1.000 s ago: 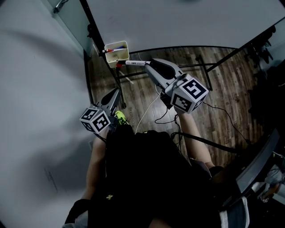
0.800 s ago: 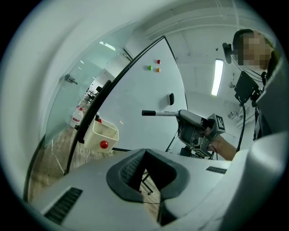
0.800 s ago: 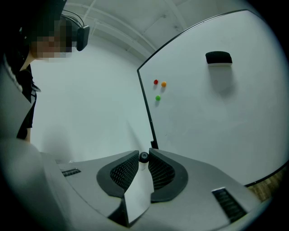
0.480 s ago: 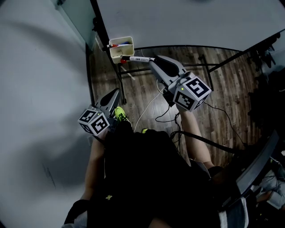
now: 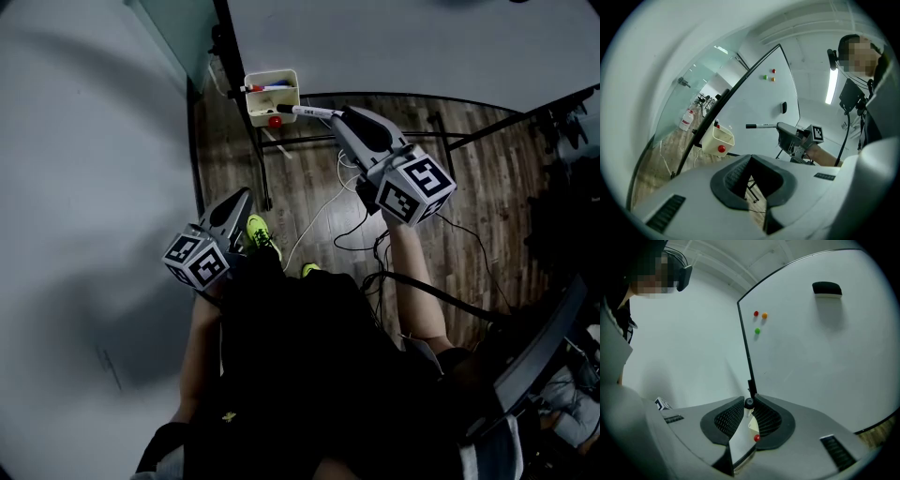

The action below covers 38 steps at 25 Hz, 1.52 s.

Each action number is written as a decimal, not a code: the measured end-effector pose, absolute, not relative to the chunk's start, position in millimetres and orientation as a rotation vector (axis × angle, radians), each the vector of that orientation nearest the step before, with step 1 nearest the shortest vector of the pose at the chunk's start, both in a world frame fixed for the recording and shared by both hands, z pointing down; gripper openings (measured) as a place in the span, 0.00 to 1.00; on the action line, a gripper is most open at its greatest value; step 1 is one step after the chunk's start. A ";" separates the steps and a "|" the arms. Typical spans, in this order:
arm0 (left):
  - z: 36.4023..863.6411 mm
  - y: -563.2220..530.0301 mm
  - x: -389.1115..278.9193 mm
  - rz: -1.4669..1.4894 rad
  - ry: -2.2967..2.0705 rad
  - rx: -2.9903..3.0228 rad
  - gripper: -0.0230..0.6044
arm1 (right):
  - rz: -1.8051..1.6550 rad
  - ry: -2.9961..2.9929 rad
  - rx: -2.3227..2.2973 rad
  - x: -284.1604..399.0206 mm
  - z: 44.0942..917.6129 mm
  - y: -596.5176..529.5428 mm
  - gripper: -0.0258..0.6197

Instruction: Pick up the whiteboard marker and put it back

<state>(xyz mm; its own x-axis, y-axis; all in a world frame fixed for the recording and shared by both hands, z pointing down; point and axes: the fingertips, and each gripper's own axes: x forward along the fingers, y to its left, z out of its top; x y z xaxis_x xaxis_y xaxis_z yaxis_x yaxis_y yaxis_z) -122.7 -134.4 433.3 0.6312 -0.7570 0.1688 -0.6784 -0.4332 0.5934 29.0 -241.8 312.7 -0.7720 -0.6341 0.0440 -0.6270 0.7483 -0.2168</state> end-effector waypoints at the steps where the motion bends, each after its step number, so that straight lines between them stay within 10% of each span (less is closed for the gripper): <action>1: 432.9 -133.5 -125.0 -0.163 -1.120 2.215 0.09 | -0.346 2.908 -1.053 29.0 313.8 -243.7 0.15; 38: 462.8 -143.8 -167.9 -0.080 -1.129 2.124 0.09 | -0.483 3.042 -1.151 -19.7 423.7 -324.4 0.15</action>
